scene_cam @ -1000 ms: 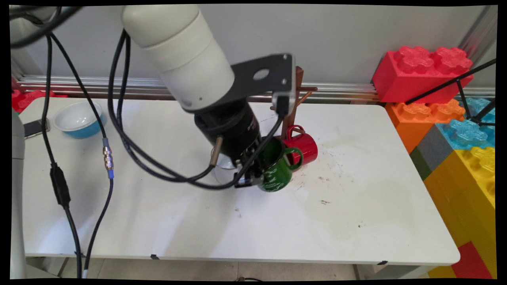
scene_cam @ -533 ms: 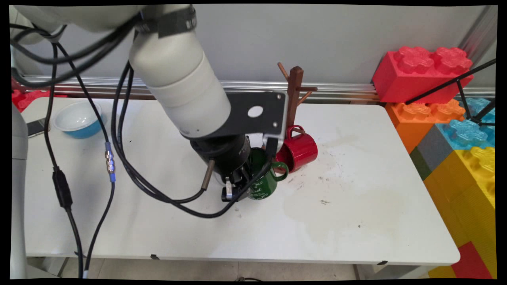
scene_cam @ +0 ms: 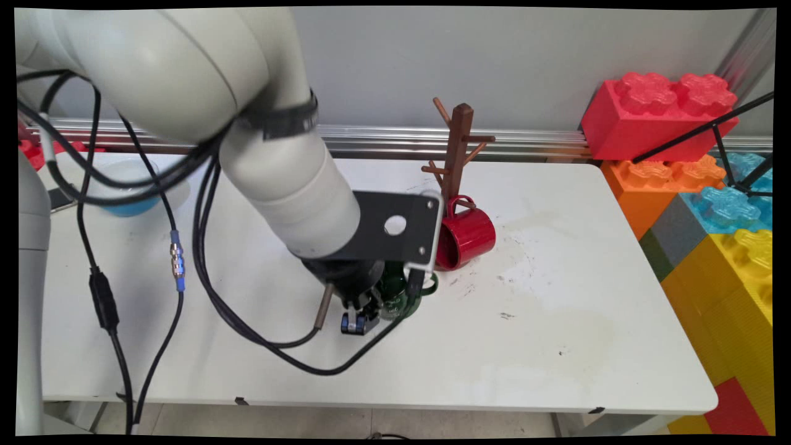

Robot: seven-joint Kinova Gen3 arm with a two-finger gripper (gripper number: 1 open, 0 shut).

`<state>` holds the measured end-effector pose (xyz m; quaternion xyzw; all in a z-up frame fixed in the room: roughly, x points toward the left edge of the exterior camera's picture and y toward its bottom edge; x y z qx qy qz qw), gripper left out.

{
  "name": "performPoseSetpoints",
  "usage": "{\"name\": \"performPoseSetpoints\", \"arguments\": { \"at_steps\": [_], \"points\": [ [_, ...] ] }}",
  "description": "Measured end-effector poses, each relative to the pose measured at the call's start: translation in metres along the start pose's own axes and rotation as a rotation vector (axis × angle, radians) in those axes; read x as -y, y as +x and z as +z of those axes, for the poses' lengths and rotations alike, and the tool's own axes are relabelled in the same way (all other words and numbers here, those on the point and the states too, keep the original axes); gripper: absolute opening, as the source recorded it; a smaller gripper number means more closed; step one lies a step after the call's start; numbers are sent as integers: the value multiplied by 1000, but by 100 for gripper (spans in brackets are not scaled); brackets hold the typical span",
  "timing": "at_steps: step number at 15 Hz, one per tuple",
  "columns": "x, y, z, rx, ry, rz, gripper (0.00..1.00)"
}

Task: Place the picked object on the table

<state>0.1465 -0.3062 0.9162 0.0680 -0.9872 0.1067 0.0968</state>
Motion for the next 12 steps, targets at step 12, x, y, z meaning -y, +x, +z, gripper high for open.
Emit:
{"name": "performPoseSetpoints", "arguments": {
  "at_steps": [12],
  "points": [
    [-18,-14,59,56,26,-40,0]
  ]
}}
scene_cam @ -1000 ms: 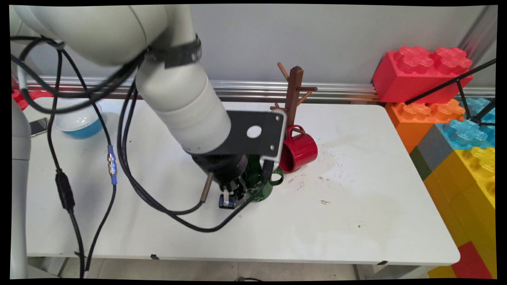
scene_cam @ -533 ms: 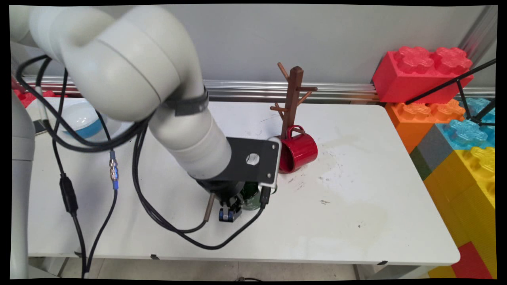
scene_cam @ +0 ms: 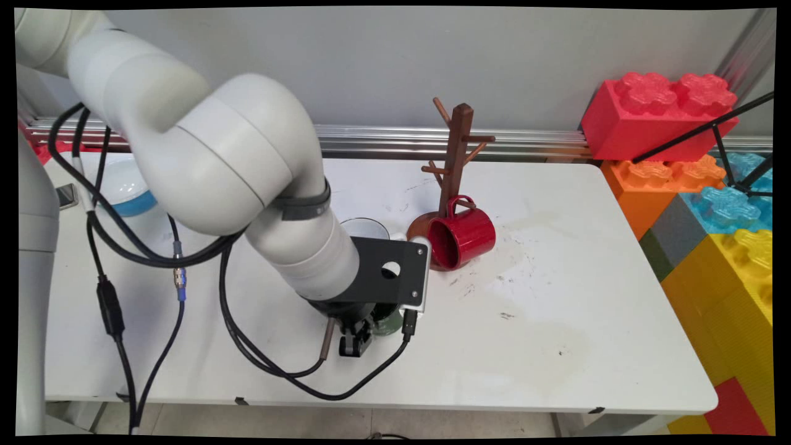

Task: Place the picked object on the table

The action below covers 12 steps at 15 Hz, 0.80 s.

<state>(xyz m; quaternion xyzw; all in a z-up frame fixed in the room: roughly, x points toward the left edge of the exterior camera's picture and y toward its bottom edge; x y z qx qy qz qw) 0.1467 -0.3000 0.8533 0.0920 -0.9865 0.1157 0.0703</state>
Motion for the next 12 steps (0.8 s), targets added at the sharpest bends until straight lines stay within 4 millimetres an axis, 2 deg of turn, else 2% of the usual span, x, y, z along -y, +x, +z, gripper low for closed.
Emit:
{"name": "performPoseSetpoints", "arguments": {
  "at_steps": [6,12],
  "points": [
    [-3,-2,14,11,-16,-11,0],
    [-3,-4,20,18,-19,-9,0]
  ]
}}
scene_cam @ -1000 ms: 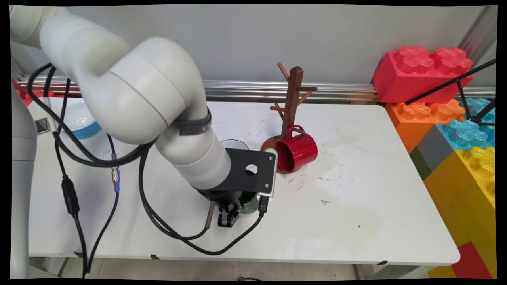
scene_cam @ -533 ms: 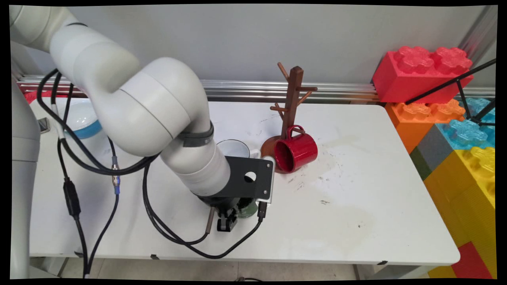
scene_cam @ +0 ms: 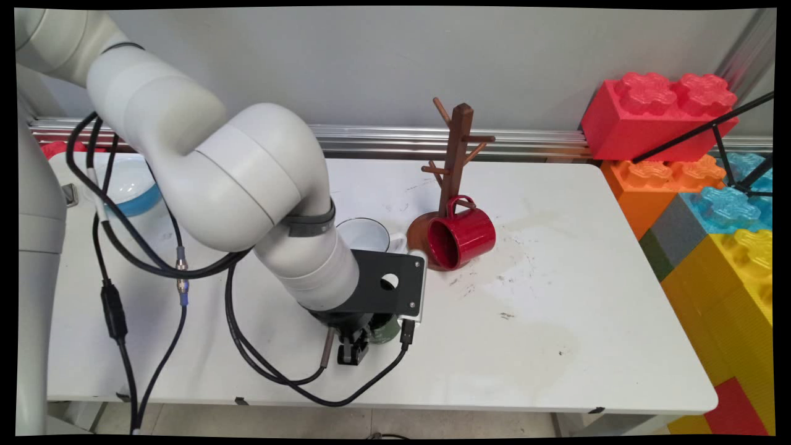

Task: Place the picked object on the table

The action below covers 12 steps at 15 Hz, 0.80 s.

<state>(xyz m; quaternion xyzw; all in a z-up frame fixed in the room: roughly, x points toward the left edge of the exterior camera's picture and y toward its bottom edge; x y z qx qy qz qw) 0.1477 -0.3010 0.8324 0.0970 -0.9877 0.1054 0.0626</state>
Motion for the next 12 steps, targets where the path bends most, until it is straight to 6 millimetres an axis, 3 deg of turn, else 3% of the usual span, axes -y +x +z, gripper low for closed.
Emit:
{"name": "performPoseSetpoints", "arguments": {
  "at_steps": [12],
  "points": [
    [-3,-4,12,10,-3,5,0]
  ]
}}
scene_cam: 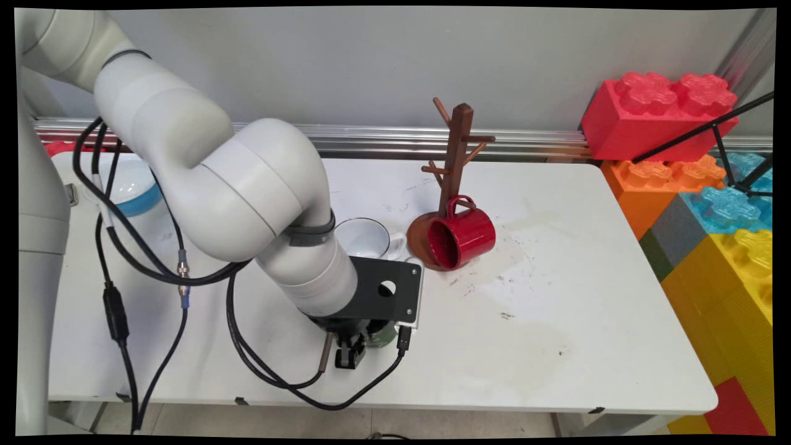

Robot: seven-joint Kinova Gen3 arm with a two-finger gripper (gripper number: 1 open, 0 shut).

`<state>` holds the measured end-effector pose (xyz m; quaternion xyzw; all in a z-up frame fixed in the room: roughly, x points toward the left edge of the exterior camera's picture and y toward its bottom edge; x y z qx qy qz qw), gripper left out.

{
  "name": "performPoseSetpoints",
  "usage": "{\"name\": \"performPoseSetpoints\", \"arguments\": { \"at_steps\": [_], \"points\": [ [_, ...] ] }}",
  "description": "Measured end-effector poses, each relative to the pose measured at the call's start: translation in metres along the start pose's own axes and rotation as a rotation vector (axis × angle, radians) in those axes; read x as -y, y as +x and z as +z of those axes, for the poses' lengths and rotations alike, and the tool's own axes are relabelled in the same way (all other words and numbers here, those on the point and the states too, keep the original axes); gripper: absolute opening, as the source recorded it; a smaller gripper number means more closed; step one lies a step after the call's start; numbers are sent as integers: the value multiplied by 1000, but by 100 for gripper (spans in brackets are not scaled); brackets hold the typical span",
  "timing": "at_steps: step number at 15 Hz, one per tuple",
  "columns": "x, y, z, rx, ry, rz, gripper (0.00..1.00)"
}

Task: Place the picked object on the table

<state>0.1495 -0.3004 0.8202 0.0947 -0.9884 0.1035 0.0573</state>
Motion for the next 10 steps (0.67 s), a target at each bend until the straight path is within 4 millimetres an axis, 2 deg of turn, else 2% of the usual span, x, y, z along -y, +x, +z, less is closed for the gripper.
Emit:
{"name": "performPoseSetpoints", "arguments": {
  "at_steps": [1,2,10],
  "points": [
    [0,0,1,0,0,0,0],
    [0,0,2,0,1,-1,100],
    [1,2,7,-13,-2,-3,100]
  ]
}}
